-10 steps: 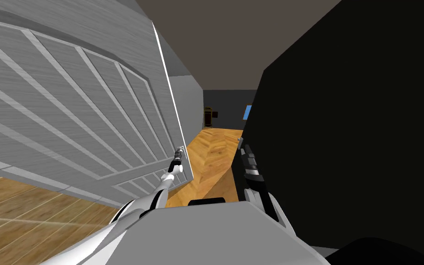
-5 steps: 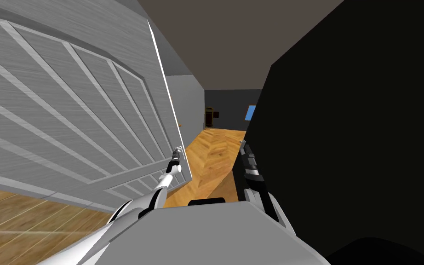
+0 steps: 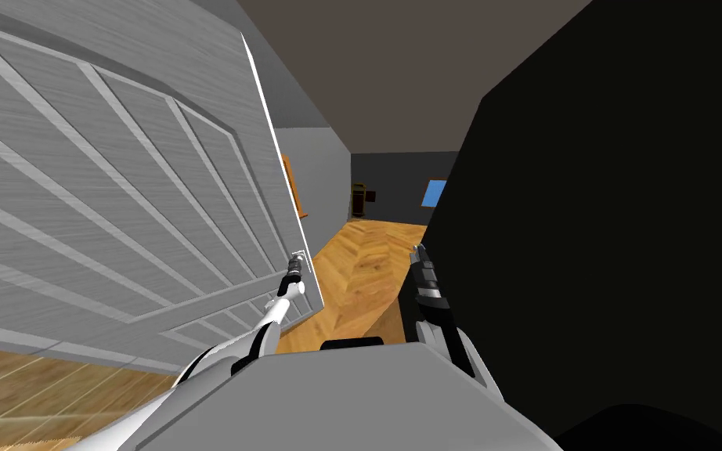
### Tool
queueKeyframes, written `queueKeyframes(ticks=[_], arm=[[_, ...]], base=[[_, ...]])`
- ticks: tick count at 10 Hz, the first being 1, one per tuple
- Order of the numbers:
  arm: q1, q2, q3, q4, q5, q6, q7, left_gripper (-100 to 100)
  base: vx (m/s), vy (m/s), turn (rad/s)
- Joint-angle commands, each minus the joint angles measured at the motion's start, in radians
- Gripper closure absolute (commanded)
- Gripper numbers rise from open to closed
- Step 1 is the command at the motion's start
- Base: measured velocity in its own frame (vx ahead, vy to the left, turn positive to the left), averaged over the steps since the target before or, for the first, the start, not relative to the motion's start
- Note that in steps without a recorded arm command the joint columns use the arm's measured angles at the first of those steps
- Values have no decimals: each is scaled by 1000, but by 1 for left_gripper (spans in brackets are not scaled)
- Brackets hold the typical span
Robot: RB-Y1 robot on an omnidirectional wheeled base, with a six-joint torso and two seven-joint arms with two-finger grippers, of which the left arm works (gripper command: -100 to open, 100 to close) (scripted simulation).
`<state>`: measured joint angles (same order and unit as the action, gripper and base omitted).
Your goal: Push the door open
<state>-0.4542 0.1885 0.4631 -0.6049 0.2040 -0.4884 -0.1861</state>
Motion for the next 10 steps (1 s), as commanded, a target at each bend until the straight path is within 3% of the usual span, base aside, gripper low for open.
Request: queueKeyframes(ticks=[1,3,10], arm=[[-3,6,16,-1,6,-4,-7,100],[-4,12,18,15,7,-8,-5,100],[3,43,91,23,35,-19,-36,100]], base=[[199,-62,66],[123,-45,48],[169,-18,39]])
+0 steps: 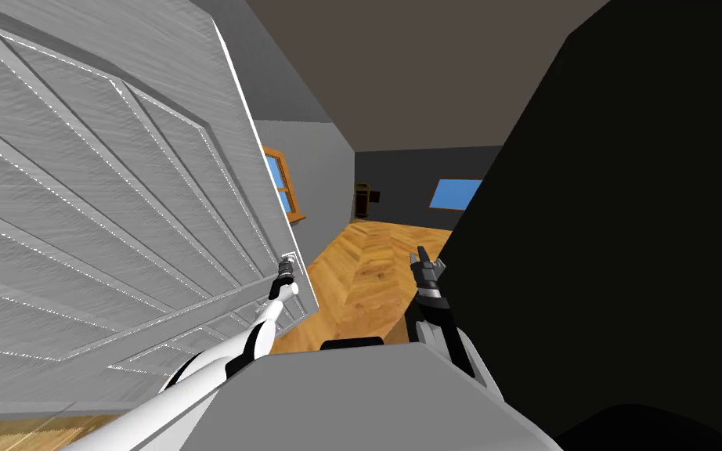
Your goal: Push the door open
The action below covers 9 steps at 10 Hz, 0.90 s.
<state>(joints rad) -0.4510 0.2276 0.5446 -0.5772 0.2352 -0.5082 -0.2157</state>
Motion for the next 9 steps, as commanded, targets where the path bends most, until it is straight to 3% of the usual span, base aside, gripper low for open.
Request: queueKeyframes(ticks=[1,9], arm=[[2,8,21,-4,8,0,-12,100],[12,32,93,5,34,-9,-46,100]], base=[[190,-39,53],[170,-12,42]])
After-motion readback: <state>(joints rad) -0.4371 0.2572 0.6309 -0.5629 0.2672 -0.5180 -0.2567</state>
